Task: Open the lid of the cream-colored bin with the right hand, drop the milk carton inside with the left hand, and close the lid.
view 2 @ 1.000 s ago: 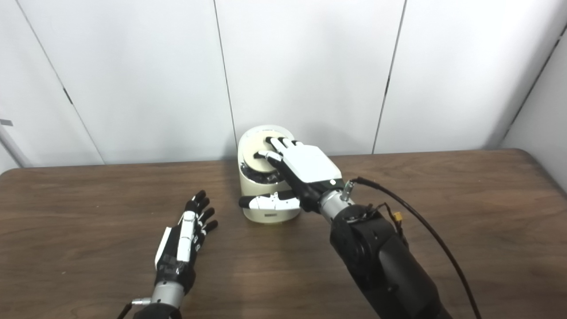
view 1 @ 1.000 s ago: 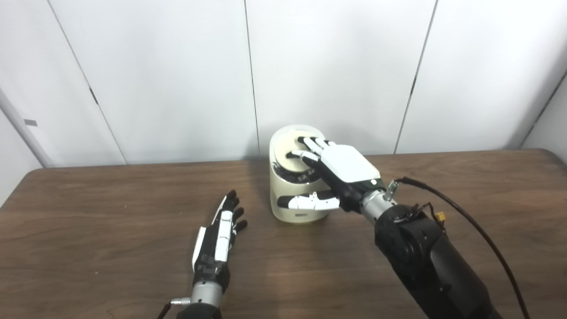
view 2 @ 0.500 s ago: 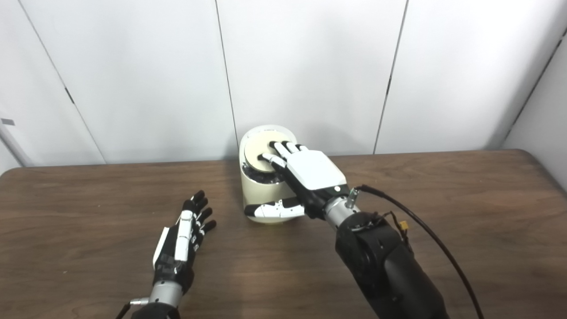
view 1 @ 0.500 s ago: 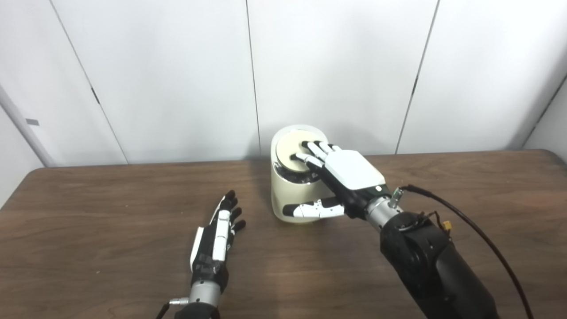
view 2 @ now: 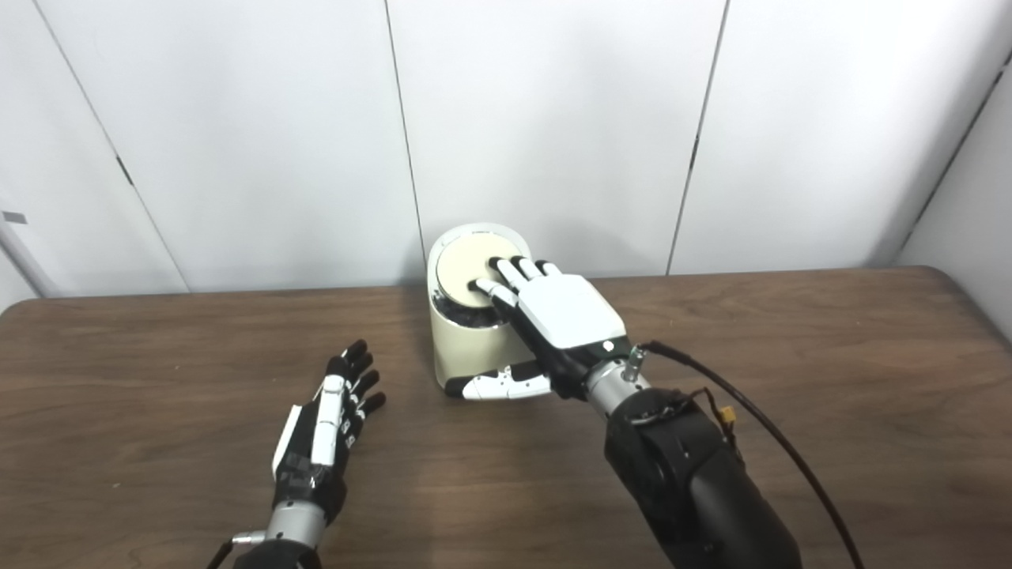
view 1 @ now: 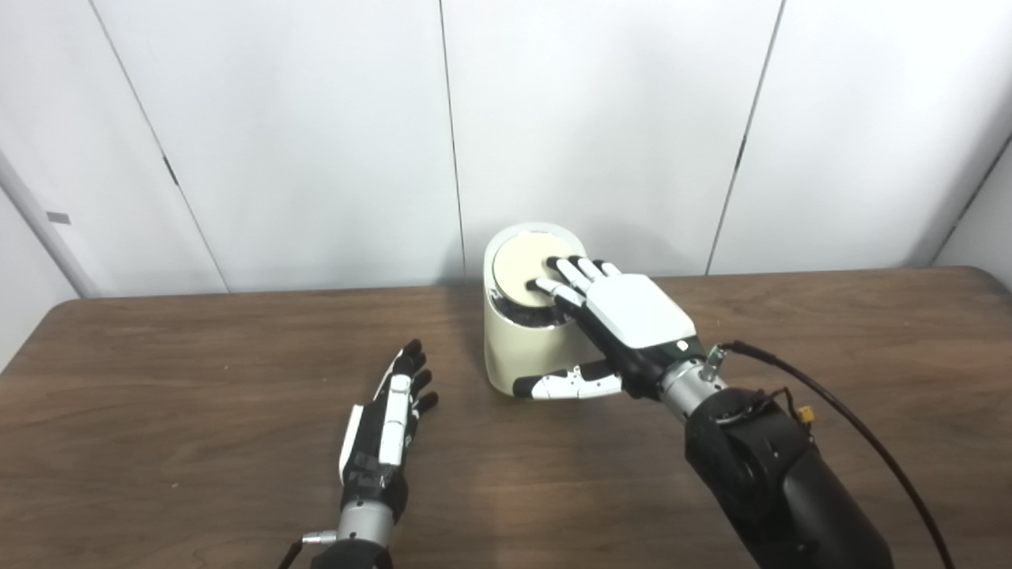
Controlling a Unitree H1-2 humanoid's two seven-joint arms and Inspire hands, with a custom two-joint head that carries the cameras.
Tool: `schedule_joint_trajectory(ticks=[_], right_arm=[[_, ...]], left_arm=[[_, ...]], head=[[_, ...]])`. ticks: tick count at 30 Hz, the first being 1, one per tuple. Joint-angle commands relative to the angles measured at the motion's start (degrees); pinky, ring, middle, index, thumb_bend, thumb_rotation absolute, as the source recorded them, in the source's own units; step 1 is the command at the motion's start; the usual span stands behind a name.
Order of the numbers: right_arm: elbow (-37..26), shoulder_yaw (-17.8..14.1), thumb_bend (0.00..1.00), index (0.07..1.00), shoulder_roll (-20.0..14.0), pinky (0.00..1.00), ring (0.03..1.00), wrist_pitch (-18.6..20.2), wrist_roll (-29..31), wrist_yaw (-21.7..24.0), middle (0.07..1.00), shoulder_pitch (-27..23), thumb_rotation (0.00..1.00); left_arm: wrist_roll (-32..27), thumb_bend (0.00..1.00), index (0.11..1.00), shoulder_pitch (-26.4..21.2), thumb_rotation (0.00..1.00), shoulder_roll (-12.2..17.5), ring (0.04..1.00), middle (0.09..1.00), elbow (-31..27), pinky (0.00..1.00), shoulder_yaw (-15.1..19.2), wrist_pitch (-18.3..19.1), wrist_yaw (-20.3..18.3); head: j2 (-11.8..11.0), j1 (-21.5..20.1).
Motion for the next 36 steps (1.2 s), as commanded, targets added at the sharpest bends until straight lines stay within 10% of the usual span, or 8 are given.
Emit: schedule_joint_trajectory(ticks=[1, 19, 36], right_arm=[[0.62, -0.07, 0.62, 0.822, -0.57, 1.00, 1.000, -1.06, -1.30, 0.33, 1.000, -1.30, 0.91], [3.12, -1.12, 0.70, 0.822, -1.23, 1.00, 1.000, -4.02, 0.90, 0.75, 1.000, -2.25, 0.99], [-5.22, -16.63, 0.64, 1.000, -1.49, 0.98, 1.000, 2.73, 19.80, 2.32, 1.000, 3.81, 0.98]], left_arm=[[0.49, 0.63, 0.968, -2.12, 0.94, -0.39, 0.940, 0.958, -1.11, 0.90, -0.25, -1.13, 0.36], [1.39, 0.64, 0.958, -1.99, 0.95, -1.06, 0.943, 0.961, -2.18, 0.90, -0.67, -0.92, 1.64], [2.43, 0.63, 0.953, -2.34, 0.95, 0.96, 0.940, 0.953, -4.23, 0.90, -0.42, -0.96, 1.30]], head=[[0.08, 0.09], [0.71, 1.37], [0.67, 2.17]])
